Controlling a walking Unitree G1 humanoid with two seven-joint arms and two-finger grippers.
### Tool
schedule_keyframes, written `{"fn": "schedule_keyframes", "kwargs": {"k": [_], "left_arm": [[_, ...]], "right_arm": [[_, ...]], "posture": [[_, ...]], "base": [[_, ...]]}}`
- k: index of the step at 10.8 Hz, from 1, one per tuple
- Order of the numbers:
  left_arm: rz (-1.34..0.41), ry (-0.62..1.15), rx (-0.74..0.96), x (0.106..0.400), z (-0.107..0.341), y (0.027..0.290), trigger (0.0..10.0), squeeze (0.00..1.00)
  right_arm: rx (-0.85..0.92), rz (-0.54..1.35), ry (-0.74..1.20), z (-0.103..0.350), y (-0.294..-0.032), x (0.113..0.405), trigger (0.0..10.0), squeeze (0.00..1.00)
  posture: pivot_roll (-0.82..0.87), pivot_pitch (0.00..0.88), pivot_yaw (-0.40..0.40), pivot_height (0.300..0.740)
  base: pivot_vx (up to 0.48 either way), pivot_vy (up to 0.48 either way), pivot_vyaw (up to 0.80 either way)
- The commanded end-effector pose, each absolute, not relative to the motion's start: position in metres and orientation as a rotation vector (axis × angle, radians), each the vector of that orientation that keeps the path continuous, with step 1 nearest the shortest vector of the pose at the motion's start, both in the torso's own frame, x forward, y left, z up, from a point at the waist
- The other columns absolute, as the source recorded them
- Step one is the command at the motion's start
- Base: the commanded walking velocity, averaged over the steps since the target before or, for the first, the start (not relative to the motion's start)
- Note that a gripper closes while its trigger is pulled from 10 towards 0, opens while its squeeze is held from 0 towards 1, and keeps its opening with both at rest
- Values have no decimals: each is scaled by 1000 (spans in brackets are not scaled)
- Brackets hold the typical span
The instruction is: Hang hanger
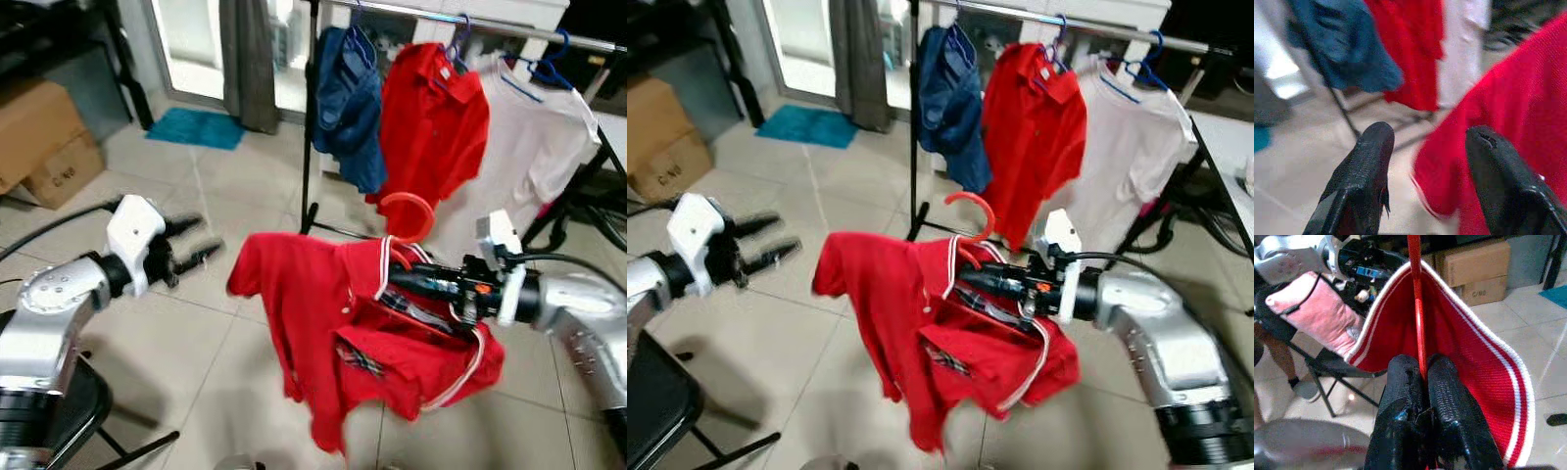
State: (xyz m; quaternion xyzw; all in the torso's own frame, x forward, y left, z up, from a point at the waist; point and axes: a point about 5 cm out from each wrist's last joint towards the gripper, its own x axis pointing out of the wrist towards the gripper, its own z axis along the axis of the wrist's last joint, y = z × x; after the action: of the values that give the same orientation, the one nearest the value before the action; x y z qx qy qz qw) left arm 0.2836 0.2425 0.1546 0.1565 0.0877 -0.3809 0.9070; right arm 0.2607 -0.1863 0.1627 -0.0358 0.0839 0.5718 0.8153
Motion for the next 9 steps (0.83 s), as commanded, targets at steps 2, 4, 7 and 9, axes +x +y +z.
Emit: {"fn": "schedule_keyframes", "kwargs": {"k": [2,4,7,9], "left_arm": [[-913,239,326,280,151,244,10000,0],[-982,246,317,284,151,241,10000,0],[-1087,219,277,294,157,229,0,0],[-1133,229,269,295,158,227,0,0]], "right_arm": [[-95,1278,109,187,-188,261,10000,0],[-82,1322,92,195,-187,258,10000,0],[-80,1394,98,201,-184,251,10000,0],[-75,1409,99,204,-184,248,10000,0]], "posture": [[73,34,-30,740],[78,41,-36,740],[75,40,-38,740],[71,36,-34,740]], "base": [[0,0,0],[0,0,0],[0,0,0],[0,0,0]]}}
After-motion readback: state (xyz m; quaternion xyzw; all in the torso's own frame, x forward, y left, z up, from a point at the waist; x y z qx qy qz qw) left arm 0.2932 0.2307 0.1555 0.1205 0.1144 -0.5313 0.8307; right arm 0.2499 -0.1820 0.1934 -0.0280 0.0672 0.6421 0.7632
